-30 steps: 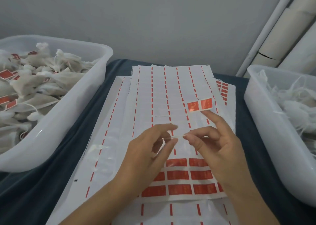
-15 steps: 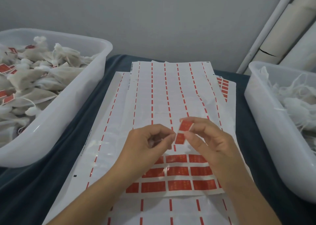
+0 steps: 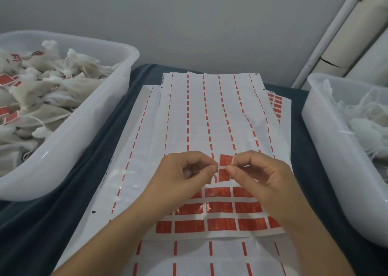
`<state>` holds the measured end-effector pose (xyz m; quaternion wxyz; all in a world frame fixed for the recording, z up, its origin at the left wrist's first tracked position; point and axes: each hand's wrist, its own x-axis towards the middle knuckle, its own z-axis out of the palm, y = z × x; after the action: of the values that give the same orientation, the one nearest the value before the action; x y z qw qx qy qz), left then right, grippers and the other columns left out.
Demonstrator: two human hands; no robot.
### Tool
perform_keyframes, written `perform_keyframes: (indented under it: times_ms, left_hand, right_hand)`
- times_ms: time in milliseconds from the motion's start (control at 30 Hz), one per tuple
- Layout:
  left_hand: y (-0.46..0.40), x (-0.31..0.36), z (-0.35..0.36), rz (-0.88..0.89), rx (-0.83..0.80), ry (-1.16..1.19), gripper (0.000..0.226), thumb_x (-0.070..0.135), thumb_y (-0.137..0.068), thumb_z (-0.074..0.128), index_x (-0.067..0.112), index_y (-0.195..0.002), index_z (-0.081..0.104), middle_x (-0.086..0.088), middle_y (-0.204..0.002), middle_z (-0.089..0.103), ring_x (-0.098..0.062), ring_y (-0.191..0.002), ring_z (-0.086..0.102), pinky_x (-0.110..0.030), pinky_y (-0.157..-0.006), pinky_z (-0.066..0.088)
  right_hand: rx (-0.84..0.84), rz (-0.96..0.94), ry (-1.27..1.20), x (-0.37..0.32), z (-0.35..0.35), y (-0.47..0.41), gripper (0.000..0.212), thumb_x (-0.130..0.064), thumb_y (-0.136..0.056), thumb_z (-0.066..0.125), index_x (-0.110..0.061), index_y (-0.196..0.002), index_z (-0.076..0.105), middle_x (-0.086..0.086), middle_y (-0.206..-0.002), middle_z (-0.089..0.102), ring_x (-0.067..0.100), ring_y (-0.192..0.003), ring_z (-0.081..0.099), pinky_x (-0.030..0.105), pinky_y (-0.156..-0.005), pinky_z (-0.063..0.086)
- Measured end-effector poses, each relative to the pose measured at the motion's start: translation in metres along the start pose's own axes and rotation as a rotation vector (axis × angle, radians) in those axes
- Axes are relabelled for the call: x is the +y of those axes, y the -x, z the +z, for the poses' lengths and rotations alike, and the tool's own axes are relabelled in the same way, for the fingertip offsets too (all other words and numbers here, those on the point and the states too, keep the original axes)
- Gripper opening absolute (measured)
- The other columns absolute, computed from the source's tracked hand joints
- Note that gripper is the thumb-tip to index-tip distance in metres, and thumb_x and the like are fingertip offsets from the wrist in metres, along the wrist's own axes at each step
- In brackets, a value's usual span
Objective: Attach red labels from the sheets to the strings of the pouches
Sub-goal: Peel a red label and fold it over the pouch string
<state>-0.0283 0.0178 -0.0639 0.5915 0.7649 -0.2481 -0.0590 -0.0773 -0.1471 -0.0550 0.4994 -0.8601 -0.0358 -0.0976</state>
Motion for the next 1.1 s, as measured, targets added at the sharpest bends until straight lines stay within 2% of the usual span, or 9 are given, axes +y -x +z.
perform_keyframes:
  times_ms: [167,367,533,633,700,767,833,967,1100]
  left_hand:
    - [0.000,0.002,-0.001,-0.059,-0.022,0.035,0.023,0.023,-0.083,0.056,0.038,-0.066,0.061,0.023,-0.064,0.063,0.009,-0.071,0.059,0.001,-0.062,0.040]
    - [0.000,0.001,0.002,-0.020,-0.033,-0.025,0.019,0.026,-0.082,0.065,0.036,-0.067,0.060,0.027,-0.064,0.061,0.008,-0.071,0.058,-0.002,-0.058,0.041]
    - [0.000,-0.003,0.002,-0.020,-0.028,-0.075,0.021,0.023,-0.083,0.065,0.035,-0.066,0.059,0.026,-0.065,0.060,0.008,-0.070,0.058,-0.002,-0.058,0.042]
    - [0.001,-0.002,0.003,-0.030,-0.031,-0.050,0.022,0.023,-0.082,0.065,0.033,-0.064,0.059,0.022,-0.063,0.061,0.006,-0.066,0.058,-0.002,-0.056,0.042]
    - [0.001,-0.001,0.002,-0.077,-0.019,0.012,0.022,0.026,-0.082,0.065,0.030,-0.061,0.061,0.015,-0.062,0.063,0.002,-0.063,0.059,-0.004,-0.055,0.043]
    - [0.001,0.002,0.000,-0.143,0.006,0.116,0.021,0.037,-0.077,0.064,0.027,-0.058,0.062,0.011,-0.058,0.062,0.000,-0.058,0.058,-0.005,-0.055,0.043]
    - [0.000,0.005,-0.003,-0.188,0.009,0.238,0.023,0.045,-0.066,0.061,0.024,-0.058,0.063,0.011,-0.052,0.059,0.002,-0.051,0.055,-0.005,-0.051,0.042]
    - [-0.002,0.009,-0.003,-0.215,0.001,0.319,0.030,0.047,-0.059,0.061,0.016,-0.062,0.061,0.011,-0.052,0.058,0.003,-0.049,0.054,-0.005,-0.049,0.040]
    - [0.000,0.007,-0.002,-0.191,-0.003,0.286,0.025,0.049,-0.059,0.060,0.024,-0.057,0.062,0.011,-0.051,0.057,0.002,-0.049,0.053,-0.005,-0.050,0.041]
  right_hand:
    - [0.008,-0.047,0.046,0.000,-0.001,0.000,0.007,-0.041,-0.072,0.057,-0.040,-0.078,0.059,-0.026,-0.094,0.064,-0.003,-0.092,0.061,0.004,-0.075,0.045]
    - [0.014,-0.092,0.118,0.000,0.000,0.000,0.005,-0.043,-0.073,0.054,-0.044,-0.077,0.057,-0.028,-0.096,0.060,-0.005,-0.093,0.059,0.001,-0.074,0.043]
    - [0.022,-0.096,0.137,-0.001,0.002,0.001,0.004,-0.043,-0.072,0.055,-0.046,-0.075,0.057,-0.026,-0.078,0.064,-0.005,-0.090,0.059,0.001,-0.074,0.043]
    - [0.024,-0.024,0.055,-0.004,-0.002,0.000,0.010,-0.044,-0.068,0.059,-0.045,-0.077,0.063,-0.028,-0.090,0.064,-0.006,-0.091,0.060,0.002,-0.073,0.045]
    - [0.120,0.071,-0.088,-0.005,-0.012,-0.001,0.022,-0.045,-0.067,0.062,-0.041,-0.088,0.068,-0.031,-0.093,0.065,-0.008,-0.090,0.062,0.005,-0.069,0.049]
    - [0.323,0.160,-0.244,-0.004,-0.023,-0.001,0.029,-0.040,-0.073,0.065,-0.040,-0.102,0.066,-0.032,-0.095,0.066,-0.007,-0.086,0.064,0.012,-0.056,0.053]
    - [0.399,0.229,-0.306,-0.007,-0.027,0.000,0.026,-0.038,-0.076,0.065,-0.044,-0.102,0.066,-0.032,-0.093,0.066,-0.007,-0.081,0.066,0.013,-0.049,0.050]
    - [0.071,0.335,-0.247,-0.011,-0.007,0.000,0.028,-0.051,-0.067,0.060,-0.042,-0.092,0.067,-0.029,-0.083,0.067,-0.006,-0.075,0.065,0.004,-0.050,0.046]
    - [-0.007,0.373,-0.338,-0.008,0.002,-0.001,0.027,-0.048,-0.066,0.060,-0.032,-0.085,0.071,-0.011,-0.078,0.072,0.003,-0.076,0.067,0.002,-0.054,0.044]
